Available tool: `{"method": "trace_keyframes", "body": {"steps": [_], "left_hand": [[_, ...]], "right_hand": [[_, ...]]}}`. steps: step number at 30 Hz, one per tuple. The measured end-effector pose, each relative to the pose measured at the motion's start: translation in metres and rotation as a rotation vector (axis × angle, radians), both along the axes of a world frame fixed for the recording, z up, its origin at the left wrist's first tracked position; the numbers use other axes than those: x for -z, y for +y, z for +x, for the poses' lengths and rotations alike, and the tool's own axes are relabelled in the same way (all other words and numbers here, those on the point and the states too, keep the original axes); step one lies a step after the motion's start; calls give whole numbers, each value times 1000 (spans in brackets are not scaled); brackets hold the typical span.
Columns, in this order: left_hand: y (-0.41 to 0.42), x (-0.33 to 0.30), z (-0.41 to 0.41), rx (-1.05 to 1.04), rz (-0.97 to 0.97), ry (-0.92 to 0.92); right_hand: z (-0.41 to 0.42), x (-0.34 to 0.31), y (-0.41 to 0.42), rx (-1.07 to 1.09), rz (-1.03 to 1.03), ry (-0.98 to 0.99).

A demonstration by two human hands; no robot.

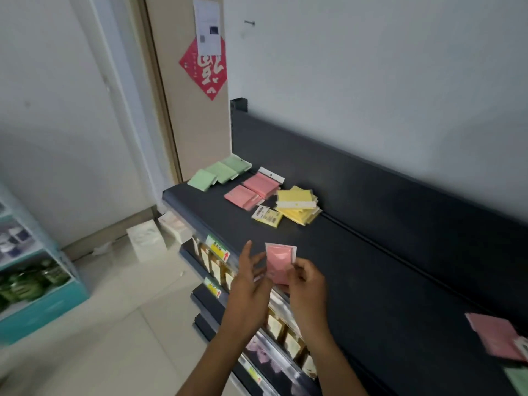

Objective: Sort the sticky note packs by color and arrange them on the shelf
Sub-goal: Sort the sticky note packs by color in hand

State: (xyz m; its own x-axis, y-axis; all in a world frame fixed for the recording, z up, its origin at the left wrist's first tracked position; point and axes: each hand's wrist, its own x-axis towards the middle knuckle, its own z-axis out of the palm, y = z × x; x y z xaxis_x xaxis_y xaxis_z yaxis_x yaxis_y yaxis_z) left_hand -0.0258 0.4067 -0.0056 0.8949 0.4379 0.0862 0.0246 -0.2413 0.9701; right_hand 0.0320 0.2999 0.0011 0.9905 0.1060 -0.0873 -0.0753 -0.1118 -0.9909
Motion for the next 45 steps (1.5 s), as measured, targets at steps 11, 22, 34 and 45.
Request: {"method": "trace_keyframes", "body": {"steps": [11, 22, 34, 45], "left_hand": [[112, -13, -18, -7, -60, -56], [190, -5, 21, -160, 184, -73], [282, 5, 101, -73, 318, 5], [306, 5, 168, 96, 201, -28]], "right_hand": [[-11, -1, 121, -34, -88, -90], [17, 6, 184, -73, -179, -137], [105, 40, 265, -22, -225, -168], [165, 47, 292, 50, -289, -193]]}}
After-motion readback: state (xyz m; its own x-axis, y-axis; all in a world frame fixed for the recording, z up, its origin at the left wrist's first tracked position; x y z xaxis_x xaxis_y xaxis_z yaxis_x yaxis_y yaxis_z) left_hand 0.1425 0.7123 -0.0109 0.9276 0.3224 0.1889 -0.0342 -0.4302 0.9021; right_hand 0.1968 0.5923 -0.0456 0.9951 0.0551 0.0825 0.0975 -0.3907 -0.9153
